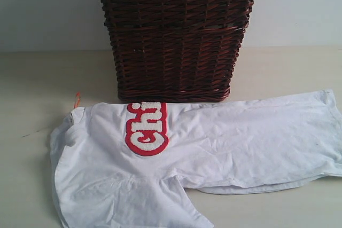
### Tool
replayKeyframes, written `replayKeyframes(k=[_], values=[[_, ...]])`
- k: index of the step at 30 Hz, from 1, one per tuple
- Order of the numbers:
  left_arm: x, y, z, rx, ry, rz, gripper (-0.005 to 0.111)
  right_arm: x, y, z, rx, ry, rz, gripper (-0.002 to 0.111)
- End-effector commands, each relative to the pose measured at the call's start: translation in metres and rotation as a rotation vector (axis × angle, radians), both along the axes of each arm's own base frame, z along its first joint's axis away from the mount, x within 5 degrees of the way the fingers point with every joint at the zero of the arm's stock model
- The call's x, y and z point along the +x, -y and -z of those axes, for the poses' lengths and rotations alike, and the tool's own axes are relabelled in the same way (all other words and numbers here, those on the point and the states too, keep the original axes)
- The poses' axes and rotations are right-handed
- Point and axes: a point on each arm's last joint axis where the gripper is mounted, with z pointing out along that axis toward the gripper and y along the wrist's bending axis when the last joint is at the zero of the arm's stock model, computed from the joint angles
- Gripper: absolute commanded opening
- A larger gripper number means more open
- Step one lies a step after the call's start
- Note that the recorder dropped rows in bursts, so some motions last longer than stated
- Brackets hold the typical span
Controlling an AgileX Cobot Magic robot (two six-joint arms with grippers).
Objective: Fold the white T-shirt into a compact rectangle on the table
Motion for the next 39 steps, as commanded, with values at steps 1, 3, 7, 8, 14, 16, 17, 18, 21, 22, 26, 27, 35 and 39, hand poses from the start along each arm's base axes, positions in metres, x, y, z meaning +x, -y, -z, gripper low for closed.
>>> replayKeyframes(k=[1,3,7,8,14,16,17,18,21,22,26,27,35,39], values=[[0.0,0.0,0.001,-0.007,0.005,-0.005,0.004,0.003,0.012,0.006,0.202,-0.042,0.202,0.016],[0.0,0.0,0.001,-0.007,0.005,-0.005,0.004,0.003,0.018,0.009,0.293,-0.016,0.281,0.016],[0.0,0.0,0.001,-0.007,0.005,-0.005,0.004,0.004,0.021,0.023,0.326,0.125,0.3,0.016],[0.0,0.0,0.001,-0.007,0.005,-0.005,0.004,0.004,0.02,0.029,0.364,0.049,0.306,0.016],[0.0,0.0,0.001,-0.007,0.005,-0.005,0.004,0.002,0.019,0.036,0.332,-0.026,0.306,0.016],[0.0,0.0,0.001,-0.007,0.005,-0.005,0.004,0.002,0.019,0.036,0.326,-0.035,0.306,0.016],[0.0,0.0,0.001,-0.007,0.005,-0.005,0.004,0.002,0.019,0.037,0.324,-0.045,0.307,0.016],[0.0,0.0,0.001,-0.007,0.005,-0.005,0.004,0.001,0.019,0.04,0.317,-0.073,0.308,0.016],[0.0,0.0,0.001,-0.007,0.005,-0.005,0.004,0.0,0.019,0.043,0.309,-0.114,0.311,0.016],[0.0,0.0,0.001,-0.007,0.005,-0.005,0.004,0.0,0.019,0.044,0.317,-0.119,0.314,0.016],[0.0,0.0,0.001,-0.007,0.005,-0.005,0.004,-0.001,0.019,0.045,0.331,-0.136,0.32,0.016],[0.0,0.0,0.001,-0.007,0.005,-0.005,0.004,-0.001,0.019,0.045,0.331,-0.136,0.32,0.016],[0.0,0.0,0.001,-0.007,0.005,-0.005,0.004,0.0,0.019,0.045,0.347,-0.136,0.324,0.016],[0.0,0.0,0.001,-0.007,0.005,-0.005,0.004,0.0,0.019,0.044,0.335,-0.125,0.319,0.016]])
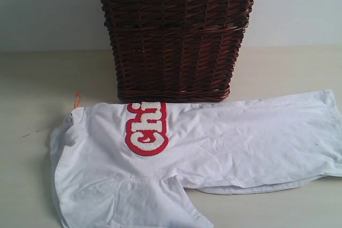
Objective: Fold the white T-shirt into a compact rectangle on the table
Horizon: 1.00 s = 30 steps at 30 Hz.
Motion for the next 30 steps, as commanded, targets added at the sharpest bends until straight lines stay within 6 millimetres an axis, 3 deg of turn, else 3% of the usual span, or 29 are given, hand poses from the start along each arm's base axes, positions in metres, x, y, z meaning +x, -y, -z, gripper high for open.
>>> replayKeyframes(k=[1,3,6,9,11,12,14,19,30], values=[[-0.0002,-0.0002,-0.0003,-0.005,0.007,-0.005,0.004,0.001,0.0009,-0.0022,-0.07,0.051,-0.011,0.016],[-0.0002,-0.0002,-0.0003,-0.005,0.007,-0.005,0.004,0.0025,0.0031,-0.0071,-0.253,0.125,-0.036,0.016],[-0.0002,-0.0002,-0.0003,-0.005,0.007,-0.005,0.004,0.0017,0.0023,-0.0042,-0.312,0.1,-0.068,0.016],[-0.0002,-0.0002,-0.0003,-0.005,0.007,-0.005,0.004,0.0018,0.0021,-0.0044,-0.302,0.101,-0.067,0.016],[-0.0002,-0.0002,-0.0003,-0.005,0.007,-0.005,0.004,0.001,-0.0025,-0.0037,-0.026,0.064,-0.036,0.016],[-0.0002,-0.0002,-0.0003,-0.005,0.007,-0.005,0.004,0.0017,0.0004,-0.0051,-0.174,0.097,-0.046,0.016],[-0.0002,-0.0002,-0.0003,-0.005,0.007,-0.005,0.004,0.0017,0.0018,-0.0042,-0.304,0.1,-0.071,0.016],[-0.0002,-0.0002,-0.0003,-0.005,0.007,-0.005,0.004,0.0015,-0.0016,-0.0052,-0.2,0.103,-0.078,0.016],[-0.0004,-0.0001,-0.0004,-0.004,0.008,-0.002,0.004,0.0015,-0.0016,-0.0052,-0.2,0.103,-0.078,0.016]])
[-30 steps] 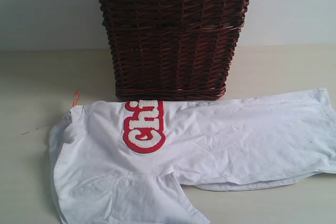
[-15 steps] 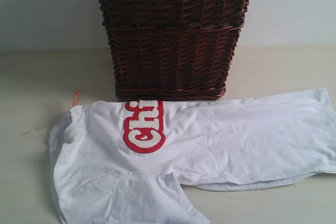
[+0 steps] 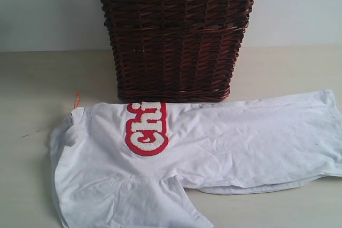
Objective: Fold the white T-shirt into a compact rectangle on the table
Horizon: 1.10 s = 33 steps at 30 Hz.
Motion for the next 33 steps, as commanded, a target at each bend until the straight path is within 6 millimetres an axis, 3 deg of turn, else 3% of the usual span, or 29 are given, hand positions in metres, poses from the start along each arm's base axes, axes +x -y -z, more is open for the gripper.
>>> replayKeyframes(k=[1,15,20,28,33], values=[[-0.001,0.001,0.0,-0.005,0.008,0.017,0.004,0.0,0.0,0.0,-0.001,0.014,0.003,0.016],[0.004,0.005,-0.002,0.143,0.04,0.141,0.004,0.0,0.0,0.0,0.001,0.012,0.002,0.016],[0.034,0.002,-0.006,0.176,0.03,0.055,0.004,0.0,0.0,0.0,0.001,0.012,0.002,0.016],[0.093,0.001,-0.001,0.225,-0.205,-0.027,0.004,0.0,0.0,0.0,0.001,0.012,0.002,0.016],[0.106,0.003,-0.012,0.22,-0.194,-0.022,0.004,0.0,0.0,0.0,0.003,0.012,0.002,0.016]])
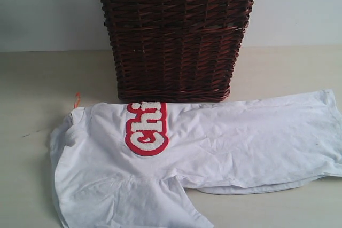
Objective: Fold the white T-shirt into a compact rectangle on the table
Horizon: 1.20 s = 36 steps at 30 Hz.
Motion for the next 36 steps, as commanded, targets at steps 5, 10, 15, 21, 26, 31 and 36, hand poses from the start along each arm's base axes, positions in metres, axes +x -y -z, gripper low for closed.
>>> replayKeyframes(k=[5,10,15,21,26,31,36], values=[[0.004,0.001,-0.014,-0.006,0.032,0.011,0.004,0.0,0.0,0.0,-0.001,0.012,0.002,0.016],[0.004,0.019,0.0,-0.008,-0.074,0.113,0.004,0.0,0.0,0.0,0.001,0.012,0.003,0.016],[0.006,0.028,0.012,0.009,-0.149,0.162,0.004,0.0,0.0,0.0,0.001,0.012,0.003,0.016],[0.003,0.028,0.017,0.23,-0.171,0.336,0.004,0.0,0.0,0.0,0.001,0.012,0.003,0.016],[0.013,0.033,-0.001,0.318,-0.086,0.404,0.004,0.0,0.0,0.0,0.001,0.012,0.003,0.016],[0.018,0.058,-0.017,0.353,-0.014,0.544,0.004,0.0,0.0,0.0,0.001,0.012,0.003,0.016],[0.008,0.092,0.003,0.517,-0.023,0.837,0.0,0.0,0.0,0.0,0.001,0.012,0.003,0.016]])
